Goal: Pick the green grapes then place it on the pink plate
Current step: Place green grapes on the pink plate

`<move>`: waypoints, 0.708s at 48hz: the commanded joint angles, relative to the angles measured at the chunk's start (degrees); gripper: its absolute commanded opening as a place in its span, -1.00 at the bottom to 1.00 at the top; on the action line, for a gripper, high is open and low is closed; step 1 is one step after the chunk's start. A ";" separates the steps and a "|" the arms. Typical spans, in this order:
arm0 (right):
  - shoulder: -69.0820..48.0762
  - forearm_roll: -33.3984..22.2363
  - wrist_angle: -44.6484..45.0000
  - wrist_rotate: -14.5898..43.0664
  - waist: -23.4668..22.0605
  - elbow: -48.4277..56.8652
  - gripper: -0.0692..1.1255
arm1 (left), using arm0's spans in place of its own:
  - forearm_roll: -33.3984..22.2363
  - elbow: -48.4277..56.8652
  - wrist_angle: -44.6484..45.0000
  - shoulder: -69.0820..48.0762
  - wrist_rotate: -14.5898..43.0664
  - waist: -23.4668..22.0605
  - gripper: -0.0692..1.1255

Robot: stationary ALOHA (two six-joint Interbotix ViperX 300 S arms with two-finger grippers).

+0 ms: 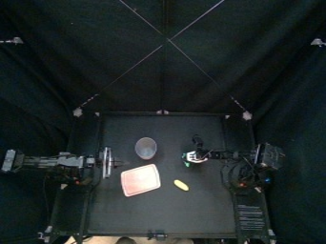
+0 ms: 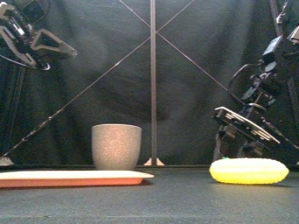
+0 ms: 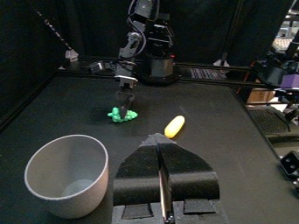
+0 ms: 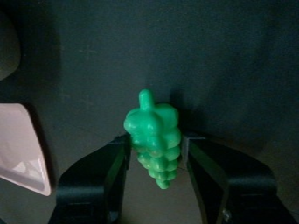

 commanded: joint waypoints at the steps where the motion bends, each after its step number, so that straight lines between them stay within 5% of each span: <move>1: -0.88 -1.41 0.09 -0.18 0.44 -0.79 0.23 | -0.18 -1.05 -0.70 0.26 0.09 -0.09 -0.66; 20: -2.81 -13.97 0.18 -0.26 15.12 -14.15 0.21 | -0.18 -0.70 -0.79 0.26 0.18 0.44 -0.66; 34: 9.67 -27.25 0.35 -0.18 24.35 -31.03 0.20 | -0.09 -0.97 -0.79 0.26 0.26 0.53 -0.66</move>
